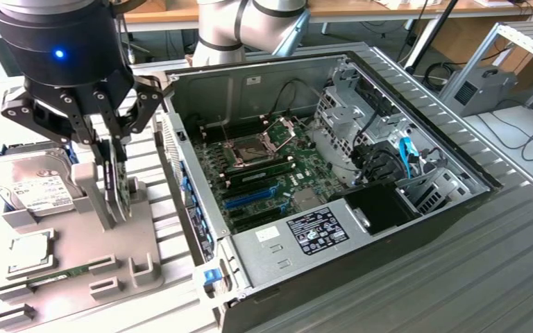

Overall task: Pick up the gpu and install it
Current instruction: 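Pick up the gpu and move the gpu toward the slot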

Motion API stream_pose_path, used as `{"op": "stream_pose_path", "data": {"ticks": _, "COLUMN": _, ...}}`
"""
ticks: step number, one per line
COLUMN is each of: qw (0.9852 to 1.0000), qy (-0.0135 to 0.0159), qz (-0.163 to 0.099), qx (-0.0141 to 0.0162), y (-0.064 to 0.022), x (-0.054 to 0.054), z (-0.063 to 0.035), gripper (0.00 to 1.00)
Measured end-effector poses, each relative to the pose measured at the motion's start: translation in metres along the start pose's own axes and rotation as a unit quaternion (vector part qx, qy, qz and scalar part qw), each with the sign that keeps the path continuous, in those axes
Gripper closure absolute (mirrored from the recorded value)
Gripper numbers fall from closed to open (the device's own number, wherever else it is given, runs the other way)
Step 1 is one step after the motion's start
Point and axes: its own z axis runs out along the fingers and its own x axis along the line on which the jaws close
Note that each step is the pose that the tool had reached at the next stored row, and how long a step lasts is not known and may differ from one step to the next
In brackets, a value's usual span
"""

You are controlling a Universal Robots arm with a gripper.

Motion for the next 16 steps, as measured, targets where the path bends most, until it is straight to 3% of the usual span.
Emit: {"op": "stream_pose_path", "data": {"ticks": 16, "qw": 1.0000, "qy": 0.0000, "qz": 0.000, "qx": 0.0000, "y": 0.0002, "x": -0.0001, "z": -0.0063, "gripper": 0.74}}
